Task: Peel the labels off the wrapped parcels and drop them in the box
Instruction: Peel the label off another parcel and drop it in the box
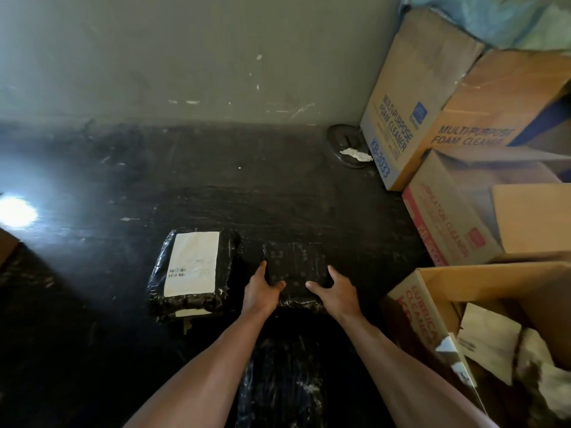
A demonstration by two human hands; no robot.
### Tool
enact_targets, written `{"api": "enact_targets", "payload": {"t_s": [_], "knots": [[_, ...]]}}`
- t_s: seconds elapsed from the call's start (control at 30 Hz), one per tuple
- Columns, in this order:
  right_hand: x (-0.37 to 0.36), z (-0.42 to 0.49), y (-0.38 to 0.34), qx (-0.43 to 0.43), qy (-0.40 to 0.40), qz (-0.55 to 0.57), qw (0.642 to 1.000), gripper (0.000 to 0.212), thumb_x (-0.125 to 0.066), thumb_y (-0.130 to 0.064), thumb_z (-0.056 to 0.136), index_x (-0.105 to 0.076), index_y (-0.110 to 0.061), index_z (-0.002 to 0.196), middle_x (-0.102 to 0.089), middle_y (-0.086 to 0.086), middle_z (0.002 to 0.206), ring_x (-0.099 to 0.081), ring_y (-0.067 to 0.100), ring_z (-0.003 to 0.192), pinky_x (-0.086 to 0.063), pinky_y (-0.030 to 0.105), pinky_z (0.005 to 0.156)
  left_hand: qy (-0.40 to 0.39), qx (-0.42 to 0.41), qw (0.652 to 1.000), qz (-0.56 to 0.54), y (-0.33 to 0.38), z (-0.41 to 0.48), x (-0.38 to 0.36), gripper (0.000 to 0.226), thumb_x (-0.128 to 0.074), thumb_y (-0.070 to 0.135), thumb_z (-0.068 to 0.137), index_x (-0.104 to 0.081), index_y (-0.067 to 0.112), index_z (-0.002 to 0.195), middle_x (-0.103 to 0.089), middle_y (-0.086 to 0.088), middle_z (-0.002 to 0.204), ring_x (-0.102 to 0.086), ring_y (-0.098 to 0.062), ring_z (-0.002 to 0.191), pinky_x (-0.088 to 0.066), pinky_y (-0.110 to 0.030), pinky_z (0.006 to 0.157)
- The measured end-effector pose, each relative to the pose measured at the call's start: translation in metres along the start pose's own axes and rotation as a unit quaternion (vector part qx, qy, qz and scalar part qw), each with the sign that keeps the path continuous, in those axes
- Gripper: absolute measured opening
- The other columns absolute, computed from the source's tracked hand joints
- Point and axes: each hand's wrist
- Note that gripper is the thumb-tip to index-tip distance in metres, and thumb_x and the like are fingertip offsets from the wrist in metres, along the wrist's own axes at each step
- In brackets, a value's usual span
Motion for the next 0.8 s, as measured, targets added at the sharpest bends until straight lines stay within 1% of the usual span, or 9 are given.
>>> {"api": "enact_targets", "payload": {"t_s": [0.1, 0.2, 0.3, 0.37, 0.43, 0.53, 0.63, 0.73, 0.8], "knots": [[0.006, -0.026, -0.002, 0.010, 0.018, 0.017, 1.000, 0.092, -0.077, -0.048, 0.082, -0.031, -0.020, 0.156, -0.043, 0.005, 0.156, -0.041, 0.022, 0.142, -0.037, 0.036, 0.113, 0.005, -0.028, 1.000, -0.013, 0.003, -0.024, 0.010, 0.070, -0.066, 0.025, 0.091, -0.031, 0.024, 0.151, -0.056, -0.001, 0.138, -0.052, -0.021, 0.126, -0.040, -0.033, 0.102], [0.009, -0.058, 0.002, 0.038, 0.029, 0.036, 0.998, 0.094, -0.077, -0.052, 0.081, -0.031, -0.018, 0.156, -0.044, 0.005, 0.155, -0.043, 0.021, 0.141, -0.039, 0.036, 0.113, 0.014, -0.055, 0.998, -0.026, -0.001, -0.048, 0.021, 0.075, -0.069, 0.027, 0.090, -0.028, 0.025, 0.153, -0.051, 0.002, 0.144, -0.050, -0.018, 0.129, -0.040, -0.032, 0.103], [0.009, -0.095, 0.009, 0.047, 0.036, 0.047, 0.997, 0.094, -0.076, -0.052, 0.082, -0.030, -0.016, 0.156, -0.045, 0.005, 0.154, -0.045, 0.021, 0.140, -0.040, 0.035, 0.112, 0.018, -0.077, 0.996, -0.042, -0.015, -0.076, 0.028, 0.076, -0.071, 0.026, 0.089, -0.029, 0.025, 0.153, -0.050, 0.003, 0.145, -0.050, -0.015, 0.129, -0.041, -0.032, 0.106], [0.003, -0.118, 0.016, 0.051, 0.033, 0.054, 0.997, 0.095, -0.076, -0.052, 0.081, -0.030, -0.017, 0.156, -0.045, 0.005, 0.154, -0.045, 0.022, 0.140, -0.040, 0.036, 0.113, 0.022, -0.076, 0.996, -0.050, -0.030, -0.094, 0.030, 0.076, -0.071, 0.027, 0.088, -0.030, 0.027, 0.152, -0.048, 0.003, 0.146, -0.048, -0.015, 0.131, -0.040, -0.033, 0.108], [-0.004, -0.136, 0.024, 0.043, 0.029, 0.058, 0.997, 0.095, -0.077, -0.051, 0.081, -0.029, -0.018, 0.157, -0.045, 0.004, 0.154, -0.043, 0.021, 0.141, -0.039, 0.036, 0.114, 0.023, -0.058, 0.997, -0.045, -0.048, -0.111, 0.030, 0.076, -0.071, 0.029, 0.088, -0.030, 0.029, 0.152, -0.047, 0.004, 0.146, -0.046, -0.015, 0.133, -0.038, -0.035, 0.110], [-0.013, -0.162, 0.037, 0.029, 0.021, 0.048, 0.998, 0.094, -0.076, -0.051, 0.082, -0.029, -0.019, 0.157, -0.044, 0.003, 0.155, -0.041, 0.020, 0.143, -0.036, 0.035, 0.114, 0.012, -0.041, 0.998, -0.049, -0.072, -0.131, 0.030, 0.076, -0.071, 0.031, 0.088, -0.030, 0.030, 0.152, -0.048, 0.004, 0.146, -0.047, -0.014, 0.132, -0.039, -0.038, 0.110], [-0.020, -0.185, 0.051, 0.033, 0.028, 0.030, 0.999, 0.093, -0.076, -0.052, 0.082, -0.031, -0.018, 0.156, -0.045, 0.003, 0.154, -0.042, 0.020, 0.142, -0.037, 0.033, 0.113, 0.011, -0.042, 0.998, -0.051, -0.091, -0.151, 0.030, 0.076, -0.072, 0.031, 0.087, -0.032, 0.029, 0.151, -0.048, 0.007, 0.144, -0.047, -0.011, 0.131, -0.039, -0.032, 0.108], [-0.029, -0.210, 0.068, 0.031, 0.031, 0.049, 0.998, 0.093, -0.077, -0.049, 0.082, -0.031, -0.018, 0.156, -0.047, 0.001, 0.152, -0.044, 0.018, 0.140, -0.038, 0.031, 0.111, 0.011, -0.051, 0.998, -0.045, -0.108, -0.171, 0.031, 0.078, -0.074, 0.031, 0.085, -0.033, 0.029, 0.151, -0.048, 0.006, 0.144, -0.046, -0.008, 0.129, -0.036, -0.024, 0.102], [-0.031, -0.219, 0.073, 0.027, 0.028, 0.060, 0.997, 0.093, -0.078, -0.048, 0.081, -0.031, -0.021, 0.156, -0.049, 0.000, 0.151, -0.047, 0.017, 0.138, -0.040, 0.032, 0.109, 0.012, -0.054, 0.998, -0.042, -0.113, -0.181, 0.029, 0.077, -0.074, 0.030, 0.085, -0.033, 0.030, 0.150, -0.047, 0.006, 0.144, -0.045, -0.007, 0.129, -0.035, -0.023, 0.101]]}}
Point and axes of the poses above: each hand's wrist, its own z-axis towards the middle knuckle, its own x-axis out of the back of the hand, y = z × x
